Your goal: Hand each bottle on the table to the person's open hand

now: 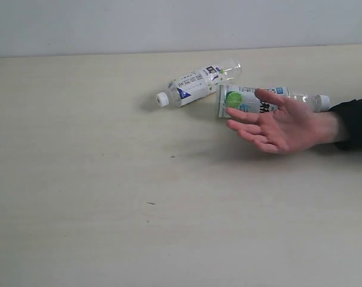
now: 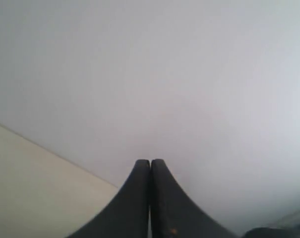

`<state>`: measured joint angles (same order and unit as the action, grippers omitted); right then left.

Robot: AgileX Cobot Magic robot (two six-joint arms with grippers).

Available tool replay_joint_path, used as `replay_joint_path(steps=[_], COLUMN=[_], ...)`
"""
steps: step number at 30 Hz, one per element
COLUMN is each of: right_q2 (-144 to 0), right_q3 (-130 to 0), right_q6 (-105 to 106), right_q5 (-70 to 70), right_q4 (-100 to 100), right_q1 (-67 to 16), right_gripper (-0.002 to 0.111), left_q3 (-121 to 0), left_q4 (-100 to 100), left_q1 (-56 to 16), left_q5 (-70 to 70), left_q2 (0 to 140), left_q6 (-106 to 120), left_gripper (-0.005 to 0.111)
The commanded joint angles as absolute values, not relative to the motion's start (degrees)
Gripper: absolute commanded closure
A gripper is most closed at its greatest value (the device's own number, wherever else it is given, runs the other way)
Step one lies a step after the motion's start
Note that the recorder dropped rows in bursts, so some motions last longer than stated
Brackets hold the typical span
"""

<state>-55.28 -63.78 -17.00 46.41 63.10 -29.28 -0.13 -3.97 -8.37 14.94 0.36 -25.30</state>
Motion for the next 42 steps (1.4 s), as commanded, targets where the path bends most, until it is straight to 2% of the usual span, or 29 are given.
replay_joint_path(steps=[1, 6, 11, 17, 20, 26, 30, 35, 42], right_q2=[-71.2, -84.9, -94.0, -103.8, -107.3, -111.9, -114.1, -116.9, -119.8], right_q3=[-77.2, -88.8, -93.4, -93.5, -93.5, -93.5, -93.5, -93.5, -93.5], right_q6=[-0.5, 20.2, 43.6, 50.6, 52.7, 54.3, 55.7, 57.6, 61.1], right_q5=[57.9, 66.2, 69.4, 67.4, 63.5, 54.8, 50.9, 46.8, 46.3], right_q4=[58.8, 39.2, 16.3, 11.7, 9.0, 8.0, 7.7, 7.7, 6.0], right_q1=[-26.4, -18.9, -11.1, -9.2, -9.3, -9.3, -9.3, -9.3, -9.3], right_gripper=[0.108, 0.108, 0.108, 0.107, 0.098, 0.063, 0.048, 0.041, 0.04], left_q3=[0.0, 0.0, 0.0, 0.0, 0.0, 0.0, 0.0, 0.0, 0.0], left_q4=[-4.1, -4.1, -4.1, -4.1, -4.1, -4.1, -4.1, -4.1, -4.1], left_q1=[-8.6, -8.6, -8.6, -8.6, -8.6, -8.6, -8.6, -8.6, -8.6], left_q5=[14.7, 14.7, 14.7, 14.7, 14.7, 14.7, 14.7, 14.7, 14.7], left_q2=[0.0, 0.0, 0.0, 0.0, 0.0, 0.0, 0.0, 0.0, 0.0], left_q6=[-25.1, -25.1, -25.1, -25.1, -25.1, -25.1, -25.1, -25.1, -25.1], left_gripper=[0.107, 0.107, 0.107, 0.107, 0.107, 0.107, 0.107, 0.107, 0.107])
